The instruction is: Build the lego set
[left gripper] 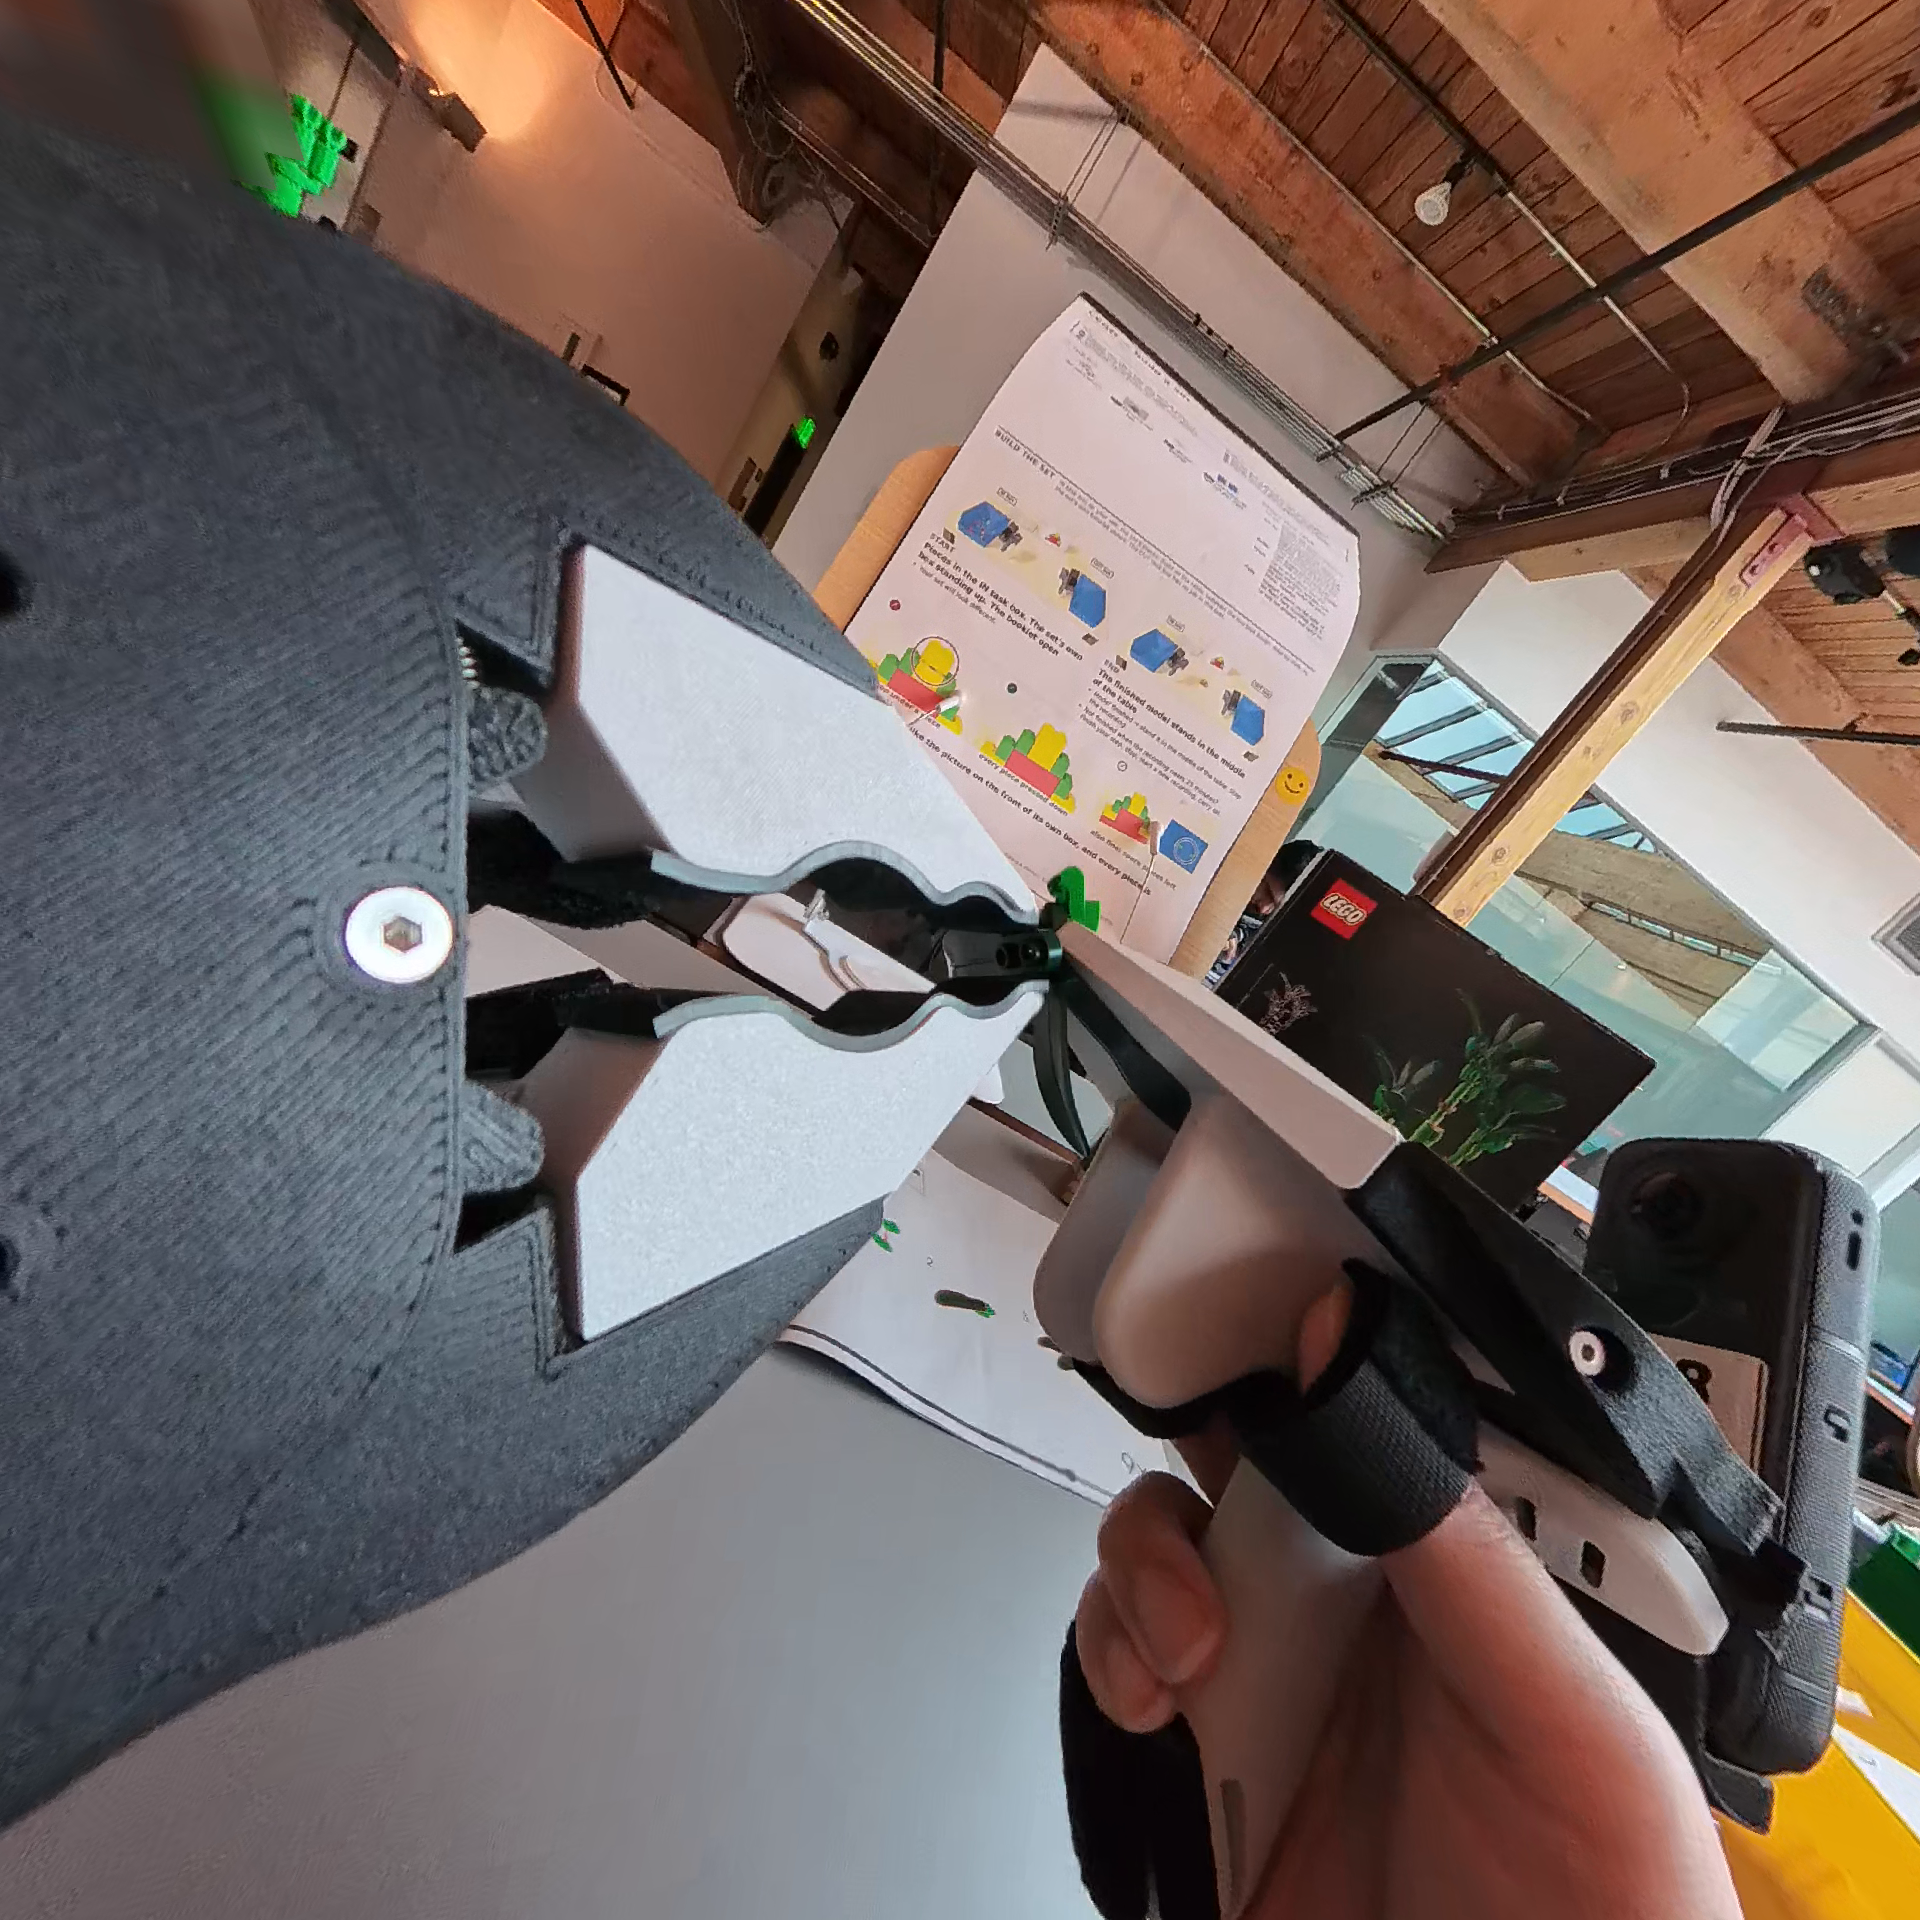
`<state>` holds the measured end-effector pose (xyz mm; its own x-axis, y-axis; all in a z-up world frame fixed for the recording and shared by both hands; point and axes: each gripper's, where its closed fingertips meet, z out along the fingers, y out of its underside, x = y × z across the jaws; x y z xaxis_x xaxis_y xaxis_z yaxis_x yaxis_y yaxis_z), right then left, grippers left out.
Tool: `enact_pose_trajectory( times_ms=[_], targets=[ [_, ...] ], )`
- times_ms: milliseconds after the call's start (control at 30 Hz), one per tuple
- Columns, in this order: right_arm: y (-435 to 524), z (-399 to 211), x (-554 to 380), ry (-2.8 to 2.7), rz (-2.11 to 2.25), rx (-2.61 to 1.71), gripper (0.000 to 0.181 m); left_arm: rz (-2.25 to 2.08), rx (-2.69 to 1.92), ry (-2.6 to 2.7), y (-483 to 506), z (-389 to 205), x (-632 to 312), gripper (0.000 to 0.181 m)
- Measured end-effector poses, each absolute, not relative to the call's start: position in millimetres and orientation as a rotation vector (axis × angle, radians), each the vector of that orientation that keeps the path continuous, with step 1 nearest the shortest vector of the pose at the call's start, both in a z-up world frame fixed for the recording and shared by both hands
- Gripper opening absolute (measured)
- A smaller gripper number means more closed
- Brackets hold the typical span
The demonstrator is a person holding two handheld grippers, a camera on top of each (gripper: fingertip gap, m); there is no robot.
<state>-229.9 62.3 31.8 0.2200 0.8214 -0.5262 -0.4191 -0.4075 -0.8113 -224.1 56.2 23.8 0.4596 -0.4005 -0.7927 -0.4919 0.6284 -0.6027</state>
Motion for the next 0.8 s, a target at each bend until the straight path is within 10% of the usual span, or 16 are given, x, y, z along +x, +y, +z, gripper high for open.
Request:
enact_pose_trajectory(
  times_ms=[800],
  targets=[
    [65,38,-211,-0.184,1.973,-1.307,0.006,-0.167,-1.013,1.207,51,13,-219,0.006]
  ],
)
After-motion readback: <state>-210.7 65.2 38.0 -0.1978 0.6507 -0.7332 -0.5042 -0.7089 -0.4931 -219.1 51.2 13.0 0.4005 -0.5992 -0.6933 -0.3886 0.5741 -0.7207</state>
